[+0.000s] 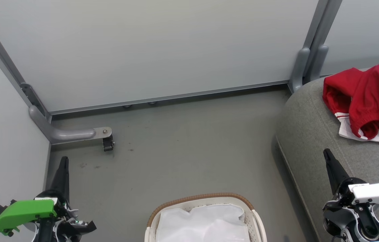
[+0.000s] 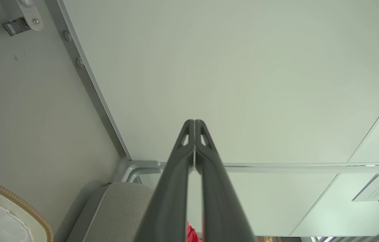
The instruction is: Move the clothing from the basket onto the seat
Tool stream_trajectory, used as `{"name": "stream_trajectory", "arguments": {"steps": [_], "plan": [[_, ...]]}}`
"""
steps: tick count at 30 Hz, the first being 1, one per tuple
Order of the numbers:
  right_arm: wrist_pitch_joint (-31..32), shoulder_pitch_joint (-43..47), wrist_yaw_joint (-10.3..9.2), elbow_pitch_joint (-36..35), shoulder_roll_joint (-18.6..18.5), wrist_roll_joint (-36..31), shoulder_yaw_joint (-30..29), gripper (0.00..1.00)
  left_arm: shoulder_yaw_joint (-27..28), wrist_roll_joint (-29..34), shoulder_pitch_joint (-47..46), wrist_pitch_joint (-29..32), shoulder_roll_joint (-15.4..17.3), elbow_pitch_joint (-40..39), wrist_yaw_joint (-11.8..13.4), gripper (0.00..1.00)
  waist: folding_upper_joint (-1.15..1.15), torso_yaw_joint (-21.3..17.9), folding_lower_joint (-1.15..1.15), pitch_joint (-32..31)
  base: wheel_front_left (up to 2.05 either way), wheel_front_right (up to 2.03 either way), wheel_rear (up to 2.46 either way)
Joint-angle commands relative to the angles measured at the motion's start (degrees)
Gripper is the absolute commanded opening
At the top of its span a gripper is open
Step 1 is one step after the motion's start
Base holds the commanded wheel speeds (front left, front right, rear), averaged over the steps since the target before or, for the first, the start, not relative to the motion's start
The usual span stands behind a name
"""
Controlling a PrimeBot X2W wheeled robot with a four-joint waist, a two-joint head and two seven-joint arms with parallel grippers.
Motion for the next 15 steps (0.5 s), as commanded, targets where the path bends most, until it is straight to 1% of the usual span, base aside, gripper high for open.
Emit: {"name": "stream_trajectory", "arguments": {"steps": [1, 15], "plan": [[0.06, 0.60, 0.00, -0.19, -0.32, 0.19, -0.10, 0.00, 0.16, -0.05, -0.59, 0.24, 0.11, -0.11, -0.25, 0.00, 0.00, 0.00, 0.00, 0.00, 0.00, 0.00, 0.00], [0.06, 0.60, 0.00, -0.19, -0.32, 0.19, -0.10, 0.00, 0.15, -0.05, -0.59, 0.24, 0.11, -0.11, -0.25, 0.00, 0.00, 0.00, 0.00, 0.00, 0.00, 0.00, 0.00]]}}
